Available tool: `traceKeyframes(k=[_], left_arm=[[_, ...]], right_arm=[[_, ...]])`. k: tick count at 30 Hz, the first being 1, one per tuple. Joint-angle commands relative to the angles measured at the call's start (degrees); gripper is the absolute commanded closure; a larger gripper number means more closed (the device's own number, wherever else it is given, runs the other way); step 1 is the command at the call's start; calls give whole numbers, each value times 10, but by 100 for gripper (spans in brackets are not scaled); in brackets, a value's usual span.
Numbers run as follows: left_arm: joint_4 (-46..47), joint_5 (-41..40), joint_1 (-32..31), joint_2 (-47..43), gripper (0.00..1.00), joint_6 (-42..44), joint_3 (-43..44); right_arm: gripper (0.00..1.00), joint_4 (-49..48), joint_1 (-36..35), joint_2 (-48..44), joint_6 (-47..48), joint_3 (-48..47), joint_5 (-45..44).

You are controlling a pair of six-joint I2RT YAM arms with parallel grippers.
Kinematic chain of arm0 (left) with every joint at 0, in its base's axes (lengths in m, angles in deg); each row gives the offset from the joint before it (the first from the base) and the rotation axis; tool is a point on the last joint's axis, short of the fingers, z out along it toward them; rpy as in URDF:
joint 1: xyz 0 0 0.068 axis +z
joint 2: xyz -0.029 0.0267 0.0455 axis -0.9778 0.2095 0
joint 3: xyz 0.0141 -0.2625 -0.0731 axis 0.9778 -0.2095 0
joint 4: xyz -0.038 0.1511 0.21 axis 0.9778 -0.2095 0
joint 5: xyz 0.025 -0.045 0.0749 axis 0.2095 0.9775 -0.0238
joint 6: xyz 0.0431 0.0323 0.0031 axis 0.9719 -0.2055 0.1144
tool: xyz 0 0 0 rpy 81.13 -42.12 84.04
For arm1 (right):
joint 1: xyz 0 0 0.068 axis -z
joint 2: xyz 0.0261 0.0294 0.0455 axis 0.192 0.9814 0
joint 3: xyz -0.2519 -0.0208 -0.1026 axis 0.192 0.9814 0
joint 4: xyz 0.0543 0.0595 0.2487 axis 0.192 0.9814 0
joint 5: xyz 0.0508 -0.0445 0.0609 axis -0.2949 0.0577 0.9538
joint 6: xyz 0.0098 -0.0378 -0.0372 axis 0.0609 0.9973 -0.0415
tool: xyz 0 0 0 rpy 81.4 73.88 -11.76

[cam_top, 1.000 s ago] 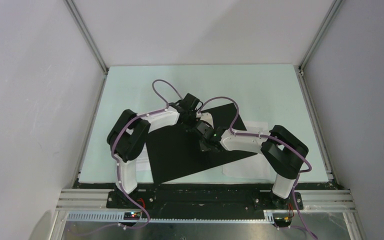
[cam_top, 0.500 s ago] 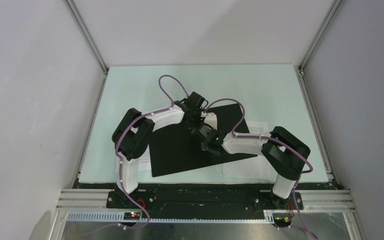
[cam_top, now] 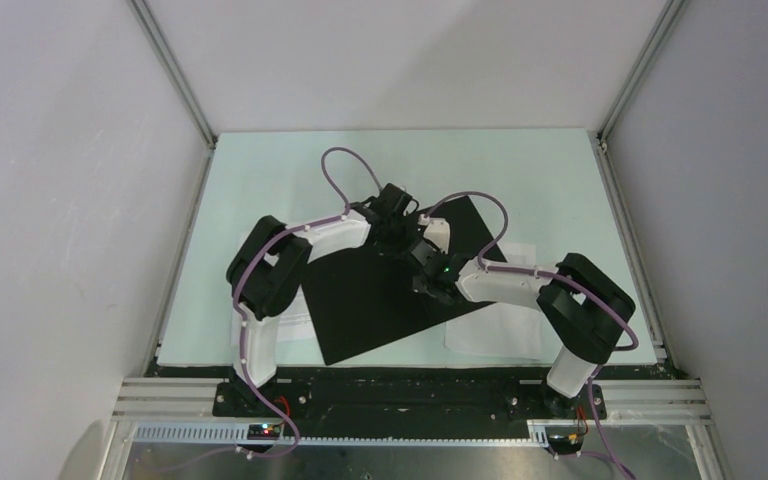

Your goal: Put the files into the folder

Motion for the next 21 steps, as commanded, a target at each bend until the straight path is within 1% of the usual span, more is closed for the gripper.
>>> traceKeyframes(k=[1,9,11,12,13,17,21], left_arm=[[-124,-63,-2,94,100,54,-57],[-124,-50,-6,76,100,65,-40],[-125,-52,-7,66,100,72,-29],[-130,-54,-7,63,100,75,-20],[-133,-56,-6,60,100,81,-13],[-159,-65,-6,61,100,88,35],[-179,-57,-5,69,100,91,85]], right_arm=[[100,95,31,4,15,28,-36],[99,63,29,-39,39,15,25],[94,57,24,-51,47,5,40],[89,56,21,-54,49,0,48],[87,59,20,-56,52,-12,58],[72,70,20,-57,60,-43,79],[63,72,42,-70,63,-54,104]])
